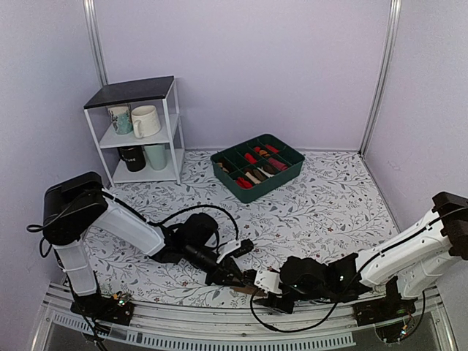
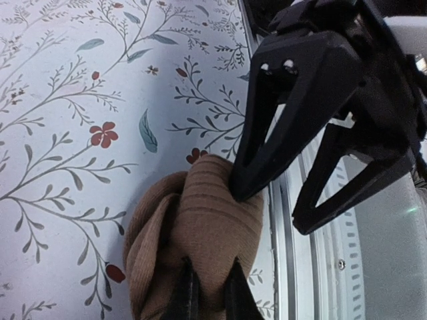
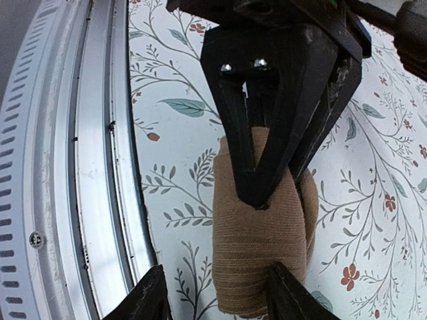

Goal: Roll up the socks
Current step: Roll the sock at the center of the board.

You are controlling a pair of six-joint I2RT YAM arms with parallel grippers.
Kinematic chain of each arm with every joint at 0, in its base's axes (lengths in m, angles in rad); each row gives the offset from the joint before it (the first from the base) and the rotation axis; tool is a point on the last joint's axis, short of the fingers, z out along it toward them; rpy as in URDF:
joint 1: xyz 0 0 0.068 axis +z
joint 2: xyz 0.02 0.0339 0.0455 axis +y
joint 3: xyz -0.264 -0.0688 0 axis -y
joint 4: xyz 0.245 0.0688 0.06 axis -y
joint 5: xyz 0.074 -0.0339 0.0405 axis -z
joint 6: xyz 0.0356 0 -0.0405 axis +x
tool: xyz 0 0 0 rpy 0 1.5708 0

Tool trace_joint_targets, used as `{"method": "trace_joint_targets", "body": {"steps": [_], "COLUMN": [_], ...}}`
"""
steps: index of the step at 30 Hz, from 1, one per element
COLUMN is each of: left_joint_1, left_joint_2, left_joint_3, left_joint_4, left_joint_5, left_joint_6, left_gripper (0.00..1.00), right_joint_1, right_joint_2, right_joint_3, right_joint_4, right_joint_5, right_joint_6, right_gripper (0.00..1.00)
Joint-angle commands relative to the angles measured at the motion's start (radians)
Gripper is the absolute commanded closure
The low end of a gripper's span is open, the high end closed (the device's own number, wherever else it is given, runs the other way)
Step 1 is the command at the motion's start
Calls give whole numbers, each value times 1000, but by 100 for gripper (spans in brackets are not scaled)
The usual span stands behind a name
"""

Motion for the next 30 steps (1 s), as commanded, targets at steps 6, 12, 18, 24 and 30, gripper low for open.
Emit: {"method": "trace_joint_targets", "body": {"steps": [6, 12, 18, 24, 30], "left_joint_1": [-7, -6, -2, 5, 30], "left_joint_2": [82, 83, 51, -72, -242], "left_joint_3": [-45, -47, -47, -71, -168], "left_joint_4": [-210, -195, -167, -129, -18], "left_joint_5": [-13, 1, -7, -124, -256], "left_joint_6": [-2, 7, 18, 40, 33], "left_gripper": [100, 100, 83, 83, 81], "right_joint_1": [8, 7, -12, -53, -73], "right_joint_2": [91, 186, 264, 252, 287], "right_joint_3": [43, 52, 73, 55, 81], "right_joint_4": [-15, -56, -116, -122, -153], "right_joint_5": [83, 73, -8, -135, -212], "right_joint_6": [-14, 83, 195, 279, 313], "right_gripper": [52, 61, 78, 78, 79]}}
